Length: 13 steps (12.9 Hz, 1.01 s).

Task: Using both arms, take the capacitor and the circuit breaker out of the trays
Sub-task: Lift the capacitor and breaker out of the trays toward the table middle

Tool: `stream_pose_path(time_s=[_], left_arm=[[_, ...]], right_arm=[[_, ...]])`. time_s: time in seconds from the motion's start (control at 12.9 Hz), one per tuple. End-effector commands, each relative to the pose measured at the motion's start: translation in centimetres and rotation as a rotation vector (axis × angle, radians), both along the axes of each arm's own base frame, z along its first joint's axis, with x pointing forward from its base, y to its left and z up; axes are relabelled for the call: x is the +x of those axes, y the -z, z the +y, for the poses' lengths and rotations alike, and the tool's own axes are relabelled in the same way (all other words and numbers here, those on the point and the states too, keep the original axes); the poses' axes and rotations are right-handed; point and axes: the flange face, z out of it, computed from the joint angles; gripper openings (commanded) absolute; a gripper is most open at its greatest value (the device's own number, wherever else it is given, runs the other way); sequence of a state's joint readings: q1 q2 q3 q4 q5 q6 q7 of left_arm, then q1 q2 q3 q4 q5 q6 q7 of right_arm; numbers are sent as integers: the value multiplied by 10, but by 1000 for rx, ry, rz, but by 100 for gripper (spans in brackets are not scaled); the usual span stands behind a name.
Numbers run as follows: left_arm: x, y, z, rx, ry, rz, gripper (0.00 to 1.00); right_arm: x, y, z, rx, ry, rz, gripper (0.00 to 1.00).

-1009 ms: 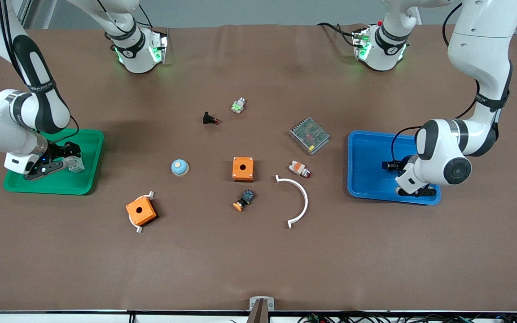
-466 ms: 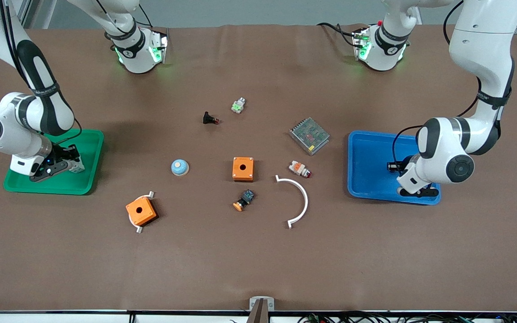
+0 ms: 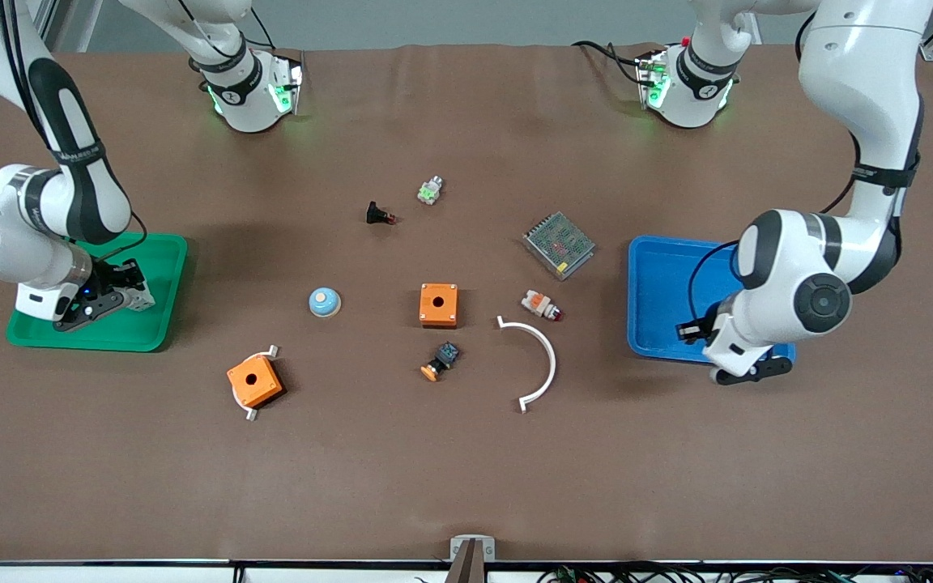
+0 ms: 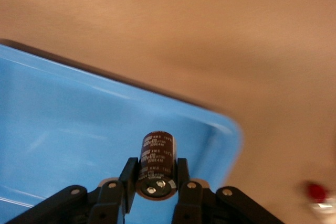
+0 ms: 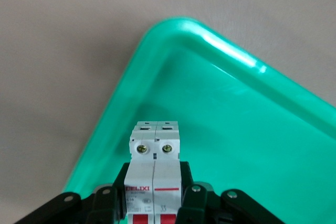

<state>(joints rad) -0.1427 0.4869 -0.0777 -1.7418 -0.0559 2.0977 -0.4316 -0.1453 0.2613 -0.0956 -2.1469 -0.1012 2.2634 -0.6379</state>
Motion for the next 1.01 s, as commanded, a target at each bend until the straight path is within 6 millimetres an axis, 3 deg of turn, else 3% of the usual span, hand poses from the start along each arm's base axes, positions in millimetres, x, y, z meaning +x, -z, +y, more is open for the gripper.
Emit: stream_pose_path(time_s=[0.0,0.16,0.31,0.39,0.54,0.7,0.93], left_arm=[[10,-12,-53,-38,-143,1,1],[17,-19,-100,-74,-253,-4,1],[20,-5,-155,-84,-374,15,1],[23,-2,-175,-87,-423,12,1],[20,4,-212,-95,-507,4,1],[19,12,-241,-141,-580,-50,1],[14,46,-271,-206,-623,-121,1]], right_arm=[[17,-66,61,-43,75,10,2],[31,-91,117,-77,158,24,2],[32,-93,169,-39,216,12,2],[31,-91,191,-6,264,11,2],[26,-90,257,-10,354,-25,2],[18,-79,321,-28,454,-62,2],[21,-42,386,-22,557,-102,2]])
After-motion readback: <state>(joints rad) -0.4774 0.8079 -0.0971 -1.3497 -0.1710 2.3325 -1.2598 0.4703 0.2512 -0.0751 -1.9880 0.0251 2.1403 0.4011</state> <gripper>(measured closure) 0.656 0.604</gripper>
